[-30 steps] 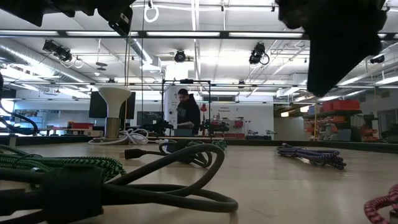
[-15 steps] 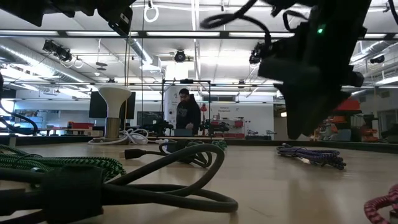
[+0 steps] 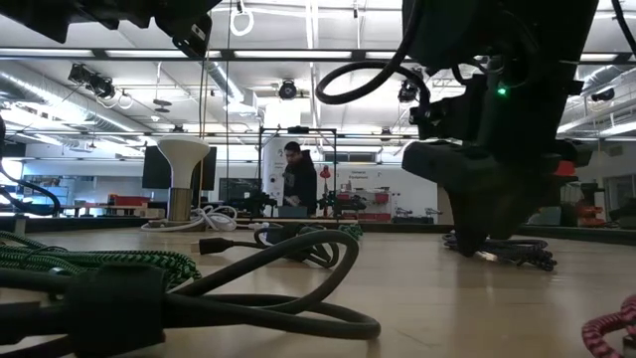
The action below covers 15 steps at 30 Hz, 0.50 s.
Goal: Pick & Place USB Port
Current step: Put the black violet charger cable into the yellow bin
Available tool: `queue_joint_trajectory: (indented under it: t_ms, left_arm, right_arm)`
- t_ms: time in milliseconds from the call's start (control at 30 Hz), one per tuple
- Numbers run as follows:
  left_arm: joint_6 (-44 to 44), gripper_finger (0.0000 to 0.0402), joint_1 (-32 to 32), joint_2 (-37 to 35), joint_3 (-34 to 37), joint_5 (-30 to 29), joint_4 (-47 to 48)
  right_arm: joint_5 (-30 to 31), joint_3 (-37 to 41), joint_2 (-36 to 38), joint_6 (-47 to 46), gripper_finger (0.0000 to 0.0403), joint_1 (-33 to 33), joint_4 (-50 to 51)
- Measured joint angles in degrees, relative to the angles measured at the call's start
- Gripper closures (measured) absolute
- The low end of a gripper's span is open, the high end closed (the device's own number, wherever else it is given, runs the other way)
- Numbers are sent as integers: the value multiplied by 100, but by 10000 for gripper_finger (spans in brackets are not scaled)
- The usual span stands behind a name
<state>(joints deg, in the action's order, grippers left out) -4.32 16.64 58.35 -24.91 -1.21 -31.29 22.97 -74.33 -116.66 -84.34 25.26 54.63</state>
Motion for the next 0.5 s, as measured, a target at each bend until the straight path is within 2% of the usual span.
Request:
queue_joint_trajectory:
  t_ms: [100,200,400,500]
  left_arm:
    - [0,259,-1,0,0,0,-1]
    - [-1,259,0,0,0,-2,5]
    - [-73,259,0,0,0,0,33]
    - [-80,259,2,0,0,-1,45]
  right_arm:
    - [-24,-6,-83,-76,198,0,-24]
    - [-71,-6,-119,-77,239,-2,-75]
    - [-190,-6,-131,33,378,-4,-144]
    - [-194,-6,-135,79,384,-4,-127]
